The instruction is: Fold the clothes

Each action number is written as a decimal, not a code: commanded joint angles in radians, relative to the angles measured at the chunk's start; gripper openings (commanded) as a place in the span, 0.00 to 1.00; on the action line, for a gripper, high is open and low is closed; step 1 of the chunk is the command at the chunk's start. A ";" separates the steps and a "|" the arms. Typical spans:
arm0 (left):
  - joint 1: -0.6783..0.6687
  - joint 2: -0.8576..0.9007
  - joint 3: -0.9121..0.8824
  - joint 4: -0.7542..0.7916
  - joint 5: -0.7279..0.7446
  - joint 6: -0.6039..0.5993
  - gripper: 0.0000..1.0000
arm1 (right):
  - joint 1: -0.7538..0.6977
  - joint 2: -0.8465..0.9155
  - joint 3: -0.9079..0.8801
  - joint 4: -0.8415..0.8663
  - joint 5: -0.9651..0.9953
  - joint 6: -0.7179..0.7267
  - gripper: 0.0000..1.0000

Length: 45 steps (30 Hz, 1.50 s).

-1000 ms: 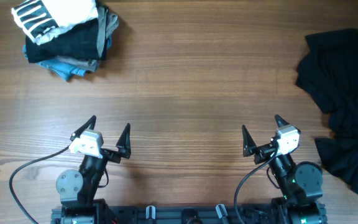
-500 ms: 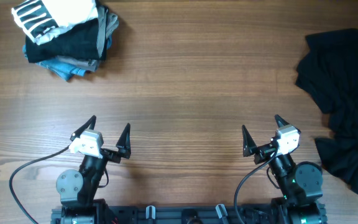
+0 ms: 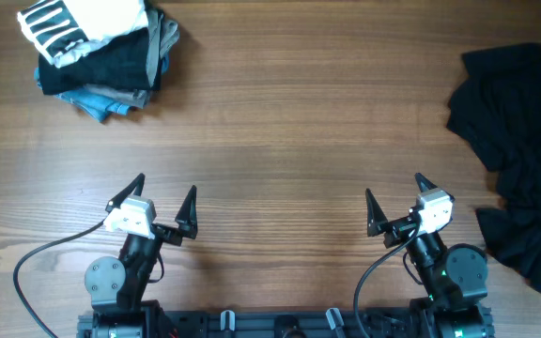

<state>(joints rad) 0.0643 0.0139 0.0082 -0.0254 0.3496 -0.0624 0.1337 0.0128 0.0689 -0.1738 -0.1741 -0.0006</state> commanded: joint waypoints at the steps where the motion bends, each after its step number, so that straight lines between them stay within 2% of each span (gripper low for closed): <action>1: -0.005 -0.008 -0.003 0.002 0.013 -0.006 1.00 | 0.000 -0.002 0.008 0.005 0.018 0.001 1.00; 18: -0.005 -0.007 -0.003 -0.016 0.013 -0.006 1.00 | 0.000 -0.002 0.008 0.013 0.016 0.004 1.00; 22: -0.005 -0.007 -0.003 -0.017 0.013 -0.006 1.00 | 0.000 -0.002 0.008 0.074 -0.063 0.000 1.00; 27: -0.005 -0.007 0.002 0.099 0.039 -0.007 1.00 | 0.000 -0.002 0.013 0.082 -0.119 0.001 1.00; 29: -0.005 -0.007 0.033 0.135 0.043 -0.043 1.00 | 0.000 -0.002 0.030 0.092 -0.147 0.004 1.00; 31: -0.005 -0.002 0.113 0.132 0.043 -0.122 1.00 | 0.000 0.018 0.105 0.095 -0.201 0.003 1.00; 32: -0.005 0.015 0.173 0.119 0.043 -0.125 1.00 | 0.000 0.044 0.151 0.093 -0.201 0.003 1.00; 33: -0.005 0.042 0.233 0.090 0.042 -0.125 1.00 | 0.000 0.086 0.199 0.091 -0.201 0.004 1.00; 37: -0.005 0.277 0.519 -0.242 0.043 -0.125 1.00 | 0.000 0.367 0.403 0.001 -0.225 0.038 1.00; 38: -0.005 0.409 0.643 -0.364 0.042 -0.125 1.00 | 0.000 0.504 0.499 -0.068 -0.230 0.099 1.00; 41: -0.005 0.638 0.855 -0.531 0.042 -0.105 1.00 | 0.000 0.768 0.697 -0.243 -0.230 0.158 1.00; 42: -0.005 0.716 0.930 -0.593 0.039 -0.099 1.00 | -0.001 0.863 0.774 -0.311 -0.222 0.138 1.00; 45: -0.005 0.930 1.126 -0.760 0.035 -0.100 1.00 | -0.008 1.155 1.068 -0.600 -0.150 -0.067 1.00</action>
<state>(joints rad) 0.0635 0.8032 0.9943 -0.7136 0.3882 -0.1711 0.1337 0.9867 0.9352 -0.6575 -0.3740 0.0723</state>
